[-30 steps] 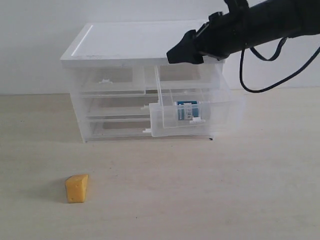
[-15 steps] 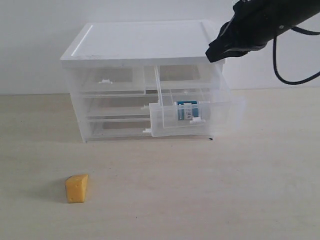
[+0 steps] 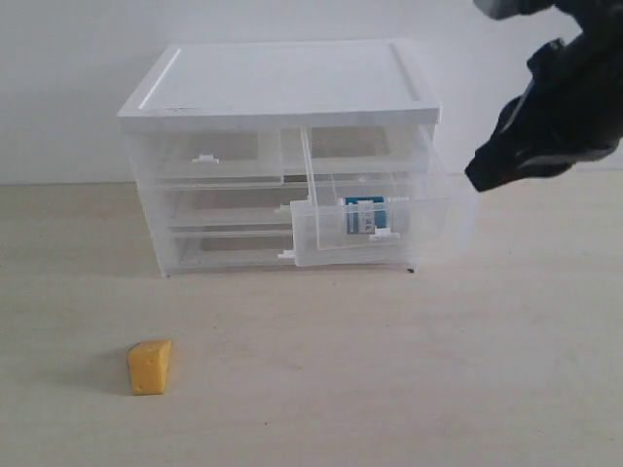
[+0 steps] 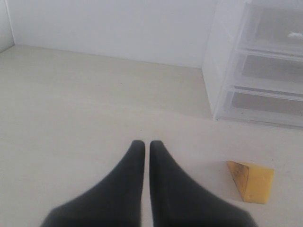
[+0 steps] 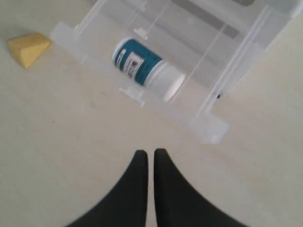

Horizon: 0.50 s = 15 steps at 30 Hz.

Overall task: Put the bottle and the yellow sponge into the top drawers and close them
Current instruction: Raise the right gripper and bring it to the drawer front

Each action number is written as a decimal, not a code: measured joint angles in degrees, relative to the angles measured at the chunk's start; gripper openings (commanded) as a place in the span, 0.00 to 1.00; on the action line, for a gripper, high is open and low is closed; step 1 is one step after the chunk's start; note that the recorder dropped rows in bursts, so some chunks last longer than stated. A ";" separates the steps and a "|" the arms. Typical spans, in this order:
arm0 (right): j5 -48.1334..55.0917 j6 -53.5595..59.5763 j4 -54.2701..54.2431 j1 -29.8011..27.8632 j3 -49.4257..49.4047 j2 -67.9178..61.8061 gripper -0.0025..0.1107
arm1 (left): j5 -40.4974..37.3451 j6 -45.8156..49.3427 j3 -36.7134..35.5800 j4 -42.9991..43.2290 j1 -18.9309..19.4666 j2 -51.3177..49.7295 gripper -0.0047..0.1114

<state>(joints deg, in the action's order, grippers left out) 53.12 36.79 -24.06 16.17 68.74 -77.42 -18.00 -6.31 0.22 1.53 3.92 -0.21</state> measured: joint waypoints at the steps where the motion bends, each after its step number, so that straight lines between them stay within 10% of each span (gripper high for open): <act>1: -0.49 -0.14 0.42 0.91 -1.50 0.33 0.02 | 0.00 0.00 0.00 0.00 0.00 0.00 0.08; 15: -15.45 -21.95 18.58 16.13 -8.88 -3.34 0.02 | 0.00 0.00 0.00 0.00 0.00 0.00 0.08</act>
<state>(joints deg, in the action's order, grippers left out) 37.67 14.84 -5.48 32.30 59.86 -80.76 -18.00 -6.31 0.22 1.53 3.92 -0.21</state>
